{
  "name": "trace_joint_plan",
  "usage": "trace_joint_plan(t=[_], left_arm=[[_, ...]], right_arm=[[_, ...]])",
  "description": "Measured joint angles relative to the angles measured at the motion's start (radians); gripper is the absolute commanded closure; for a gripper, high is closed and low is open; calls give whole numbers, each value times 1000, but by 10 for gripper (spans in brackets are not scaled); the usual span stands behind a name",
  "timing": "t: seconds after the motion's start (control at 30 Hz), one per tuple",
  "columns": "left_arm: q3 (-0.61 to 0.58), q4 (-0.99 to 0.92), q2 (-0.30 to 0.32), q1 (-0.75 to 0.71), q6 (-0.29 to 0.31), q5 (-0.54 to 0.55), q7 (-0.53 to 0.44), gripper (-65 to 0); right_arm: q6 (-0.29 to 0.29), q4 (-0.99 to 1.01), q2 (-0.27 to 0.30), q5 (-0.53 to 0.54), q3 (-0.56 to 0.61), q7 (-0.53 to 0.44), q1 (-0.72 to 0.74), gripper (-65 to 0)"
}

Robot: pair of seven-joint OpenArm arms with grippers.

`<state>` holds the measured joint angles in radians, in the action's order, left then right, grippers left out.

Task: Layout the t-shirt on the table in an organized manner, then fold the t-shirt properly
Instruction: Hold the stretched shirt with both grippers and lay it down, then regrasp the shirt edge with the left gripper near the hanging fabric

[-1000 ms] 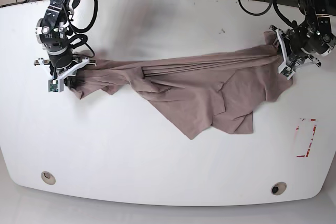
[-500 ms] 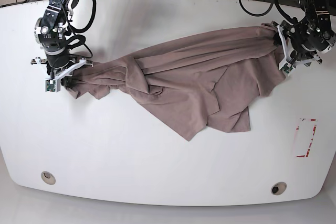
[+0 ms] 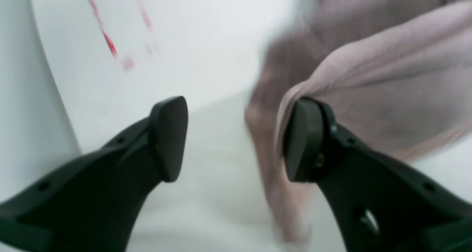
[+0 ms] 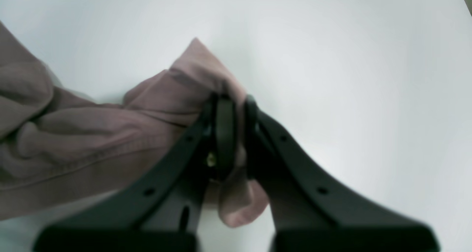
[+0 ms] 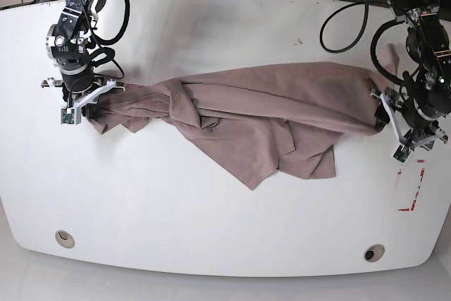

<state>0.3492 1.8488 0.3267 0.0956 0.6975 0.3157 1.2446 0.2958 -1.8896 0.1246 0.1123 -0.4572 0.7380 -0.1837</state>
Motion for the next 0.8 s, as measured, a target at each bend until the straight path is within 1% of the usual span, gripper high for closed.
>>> trace_joint_plan(t=[0.2,0.33,0.47,0.53,0.8], left_arm=[[2,-156,-41,136,-1,-9,11,-378],[1,-165,-54,162,0,0,32,-378],[-18,-126,-51,170,-1,-3,105,-378],[-34,-99,-47,167,-1,-4,122,-378],[-57,-22,-45,89,0,14,149,-378]], right_arm=[[0,0,0,0,1,0,2,-2],[0,0,-17,-3,0,0,15,-2],[0,0,-19,-3,0,0,18,-2],[0,0,-20,-3,0,0,16,-2],[0,0,-21,-3,0,0,16,-2]])
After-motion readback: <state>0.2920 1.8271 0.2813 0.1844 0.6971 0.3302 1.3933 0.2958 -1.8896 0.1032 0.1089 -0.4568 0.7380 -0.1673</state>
